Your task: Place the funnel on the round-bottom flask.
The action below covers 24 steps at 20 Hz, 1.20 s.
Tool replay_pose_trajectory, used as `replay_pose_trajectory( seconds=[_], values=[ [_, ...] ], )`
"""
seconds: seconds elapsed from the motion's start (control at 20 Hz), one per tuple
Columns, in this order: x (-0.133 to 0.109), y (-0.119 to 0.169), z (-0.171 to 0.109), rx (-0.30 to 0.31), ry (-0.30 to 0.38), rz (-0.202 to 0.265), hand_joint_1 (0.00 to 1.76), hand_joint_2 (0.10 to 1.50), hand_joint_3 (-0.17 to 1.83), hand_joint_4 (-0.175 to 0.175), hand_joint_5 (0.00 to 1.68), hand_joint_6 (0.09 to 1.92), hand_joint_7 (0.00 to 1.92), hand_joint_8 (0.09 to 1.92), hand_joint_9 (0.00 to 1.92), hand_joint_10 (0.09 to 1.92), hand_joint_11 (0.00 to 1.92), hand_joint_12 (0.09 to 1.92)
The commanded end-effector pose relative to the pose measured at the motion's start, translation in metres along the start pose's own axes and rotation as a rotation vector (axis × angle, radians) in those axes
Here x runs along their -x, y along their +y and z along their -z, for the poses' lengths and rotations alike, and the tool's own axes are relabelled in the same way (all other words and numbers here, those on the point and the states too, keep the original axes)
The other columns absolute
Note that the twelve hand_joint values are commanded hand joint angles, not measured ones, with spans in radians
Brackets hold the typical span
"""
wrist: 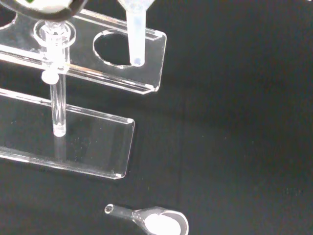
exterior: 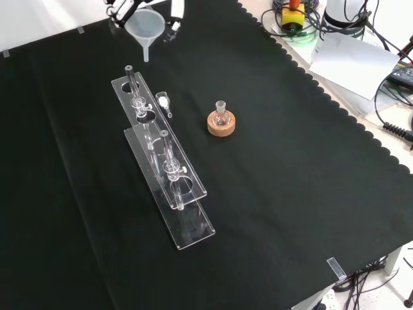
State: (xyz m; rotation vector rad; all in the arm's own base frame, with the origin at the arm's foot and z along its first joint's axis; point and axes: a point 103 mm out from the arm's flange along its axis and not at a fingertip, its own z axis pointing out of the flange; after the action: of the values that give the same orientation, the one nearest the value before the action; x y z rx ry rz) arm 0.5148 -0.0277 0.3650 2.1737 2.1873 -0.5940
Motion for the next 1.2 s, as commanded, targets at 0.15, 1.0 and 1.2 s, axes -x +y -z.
replay_pose_trajectory(
  seconds=[0.15, 1.0, 1.2],
  values=[
    [-0.015, -0.052, 0.006, 0.018, 0.015, -0.045, 0.78, 0.75, 0.59, -0.024, 0.57, 0.68, 0.45, 0.64, 0.88, 0.5, 0.47, 1.33],
    [-0.065, -0.122, -0.042, -0.009, 0.03, -0.049, 0.78, 0.75, 0.6, -0.025, 0.58, 0.69, 0.46, 0.64, 0.89, 0.49, 0.48, 1.32],
    [-0.078, -0.121, -0.057, -0.029, 0.047, -0.036, 0.78, 0.75, 0.61, -0.026, 0.58, 0.7, 0.46, 0.65, 0.89, 0.49, 0.48, 1.32]
  ],
)
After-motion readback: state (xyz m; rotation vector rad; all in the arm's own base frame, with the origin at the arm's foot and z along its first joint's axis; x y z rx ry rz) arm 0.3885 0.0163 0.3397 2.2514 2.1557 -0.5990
